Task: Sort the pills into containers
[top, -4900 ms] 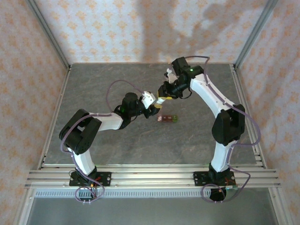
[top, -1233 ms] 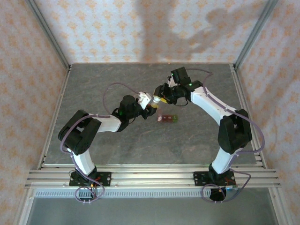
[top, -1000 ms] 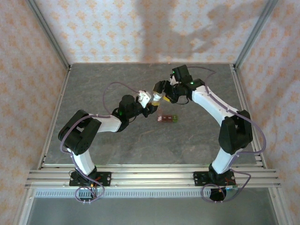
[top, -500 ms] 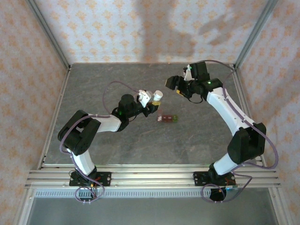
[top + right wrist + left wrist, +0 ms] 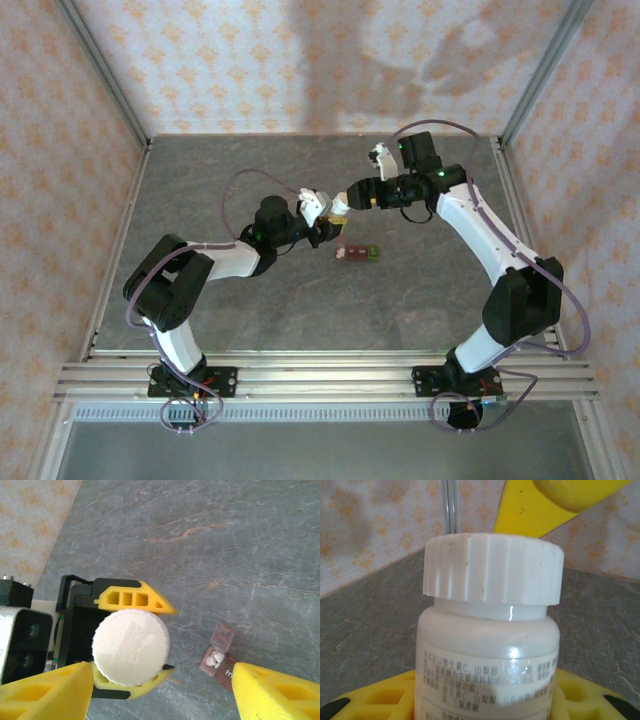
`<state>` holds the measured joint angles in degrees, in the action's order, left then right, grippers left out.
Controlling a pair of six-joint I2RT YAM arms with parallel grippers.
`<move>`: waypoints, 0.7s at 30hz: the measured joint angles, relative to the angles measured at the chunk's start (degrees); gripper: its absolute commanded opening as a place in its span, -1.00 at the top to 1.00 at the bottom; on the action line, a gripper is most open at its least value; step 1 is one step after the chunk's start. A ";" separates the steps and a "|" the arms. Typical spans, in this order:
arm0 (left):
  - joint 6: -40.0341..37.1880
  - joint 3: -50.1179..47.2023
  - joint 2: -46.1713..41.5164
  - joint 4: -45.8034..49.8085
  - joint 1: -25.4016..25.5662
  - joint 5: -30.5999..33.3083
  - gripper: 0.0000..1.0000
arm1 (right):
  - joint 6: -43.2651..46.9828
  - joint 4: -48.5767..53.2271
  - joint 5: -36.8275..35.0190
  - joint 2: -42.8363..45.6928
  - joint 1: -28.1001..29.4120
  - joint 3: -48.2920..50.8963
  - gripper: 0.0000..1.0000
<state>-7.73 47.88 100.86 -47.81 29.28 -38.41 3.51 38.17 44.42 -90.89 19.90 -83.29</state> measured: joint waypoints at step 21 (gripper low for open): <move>0.42 0.22 0.00 2.21 -0.04 -0.33 1.00 | -1.64 0.70 2.54 -4.52 1.90 -2.56 0.29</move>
<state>-7.31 48.10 100.86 -45.60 29.23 -38.74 1.87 38.87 46.96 -95.42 21.80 -85.84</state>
